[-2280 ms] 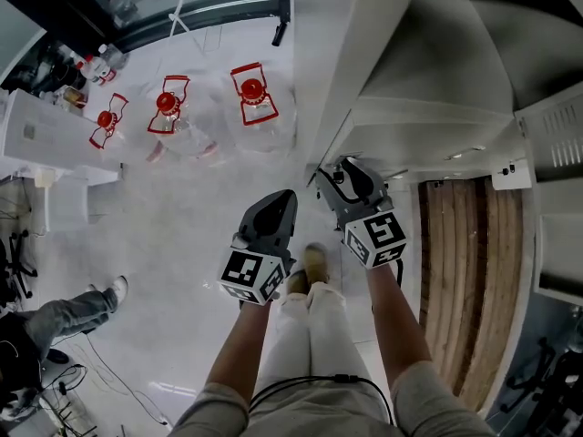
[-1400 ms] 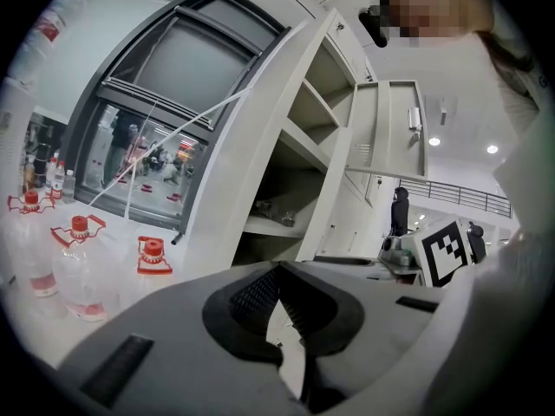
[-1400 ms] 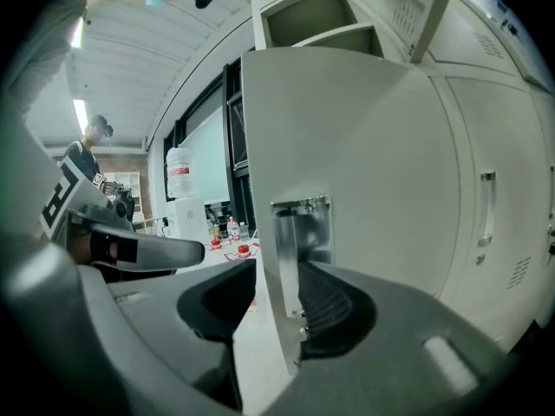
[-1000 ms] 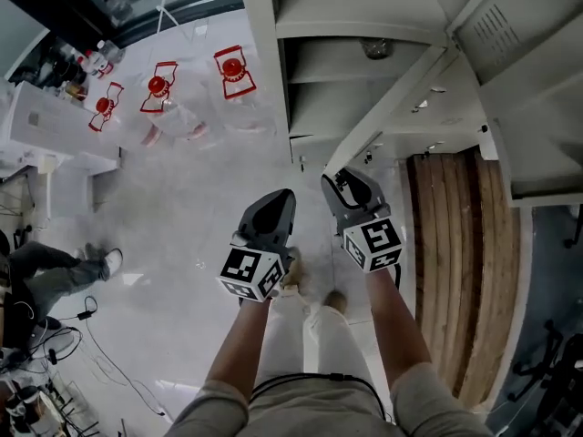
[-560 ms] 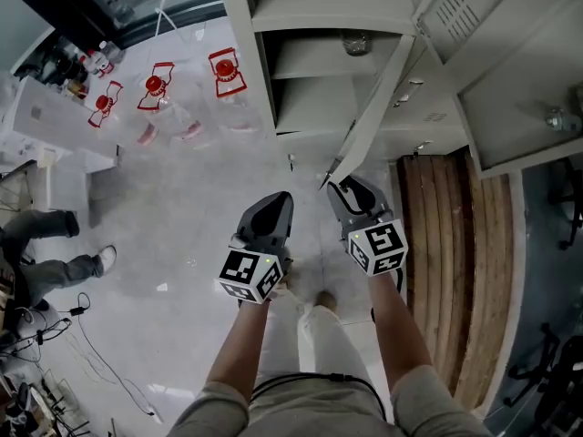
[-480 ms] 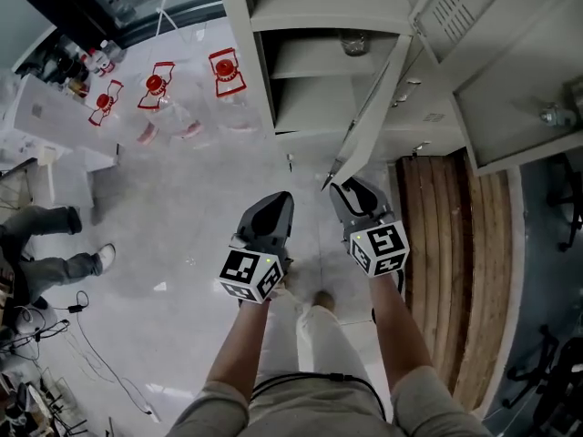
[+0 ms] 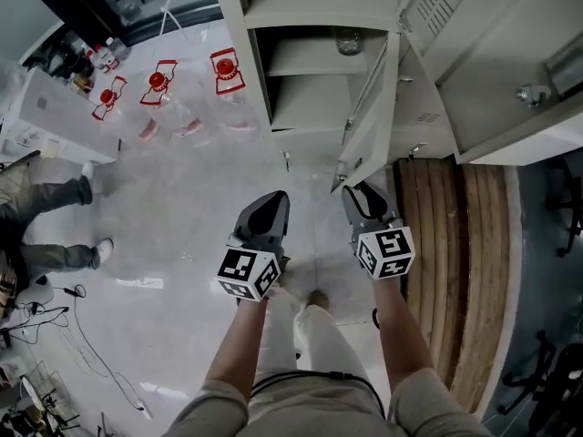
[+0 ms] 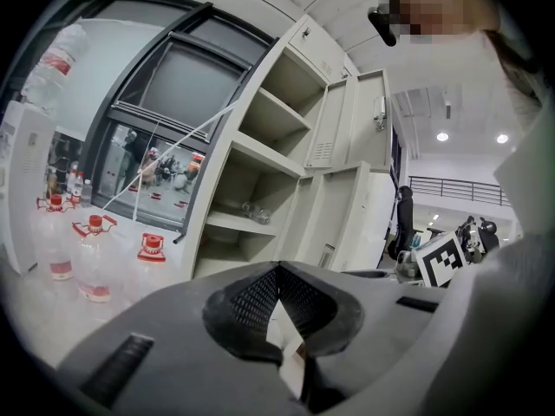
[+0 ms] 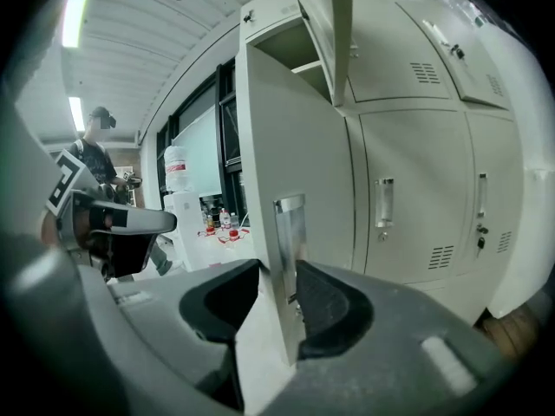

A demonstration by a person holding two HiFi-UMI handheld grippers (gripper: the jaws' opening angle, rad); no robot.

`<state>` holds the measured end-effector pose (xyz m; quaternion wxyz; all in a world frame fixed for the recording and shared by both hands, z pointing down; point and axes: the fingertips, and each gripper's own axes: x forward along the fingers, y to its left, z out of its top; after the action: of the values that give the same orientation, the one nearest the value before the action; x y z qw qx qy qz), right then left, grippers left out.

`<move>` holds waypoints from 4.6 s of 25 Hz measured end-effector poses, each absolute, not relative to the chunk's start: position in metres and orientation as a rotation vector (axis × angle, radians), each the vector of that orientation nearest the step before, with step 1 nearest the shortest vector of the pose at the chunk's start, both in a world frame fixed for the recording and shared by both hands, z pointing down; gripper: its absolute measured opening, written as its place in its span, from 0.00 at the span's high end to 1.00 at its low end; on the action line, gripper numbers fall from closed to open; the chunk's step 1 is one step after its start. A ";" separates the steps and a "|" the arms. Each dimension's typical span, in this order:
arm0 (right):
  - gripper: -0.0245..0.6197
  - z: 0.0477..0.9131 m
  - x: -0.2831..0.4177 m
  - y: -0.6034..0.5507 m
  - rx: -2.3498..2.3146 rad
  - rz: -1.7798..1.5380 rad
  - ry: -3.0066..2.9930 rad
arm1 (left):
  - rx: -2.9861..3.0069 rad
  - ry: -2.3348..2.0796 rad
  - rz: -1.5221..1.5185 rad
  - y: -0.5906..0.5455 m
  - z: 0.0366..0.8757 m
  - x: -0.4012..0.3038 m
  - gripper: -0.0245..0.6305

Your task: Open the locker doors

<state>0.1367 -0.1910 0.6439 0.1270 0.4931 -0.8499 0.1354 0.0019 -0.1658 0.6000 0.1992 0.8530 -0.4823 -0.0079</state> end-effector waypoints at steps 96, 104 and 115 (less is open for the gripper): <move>0.96 0.382 0.111 -0.048 1.377 0.097 -2.745 | 2.531 -1.583 -0.120 -0.047 0.377 -0.094 0.96; 0.96 0.368 0.127 -0.058 1.464 0.081 -2.741 | 2.559 -1.583 -0.133 -0.057 0.363 -0.097 0.96; 0.96 0.366 0.139 -0.072 1.522 0.122 -2.726 | 2.574 -1.519 -0.120 -0.076 0.359 -0.081 0.96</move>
<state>0.1392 -0.0717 0.3661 0.0086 0.4870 -0.8725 0.0392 -0.0813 -0.0757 0.3589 0.0752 0.8581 -0.5063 -0.0400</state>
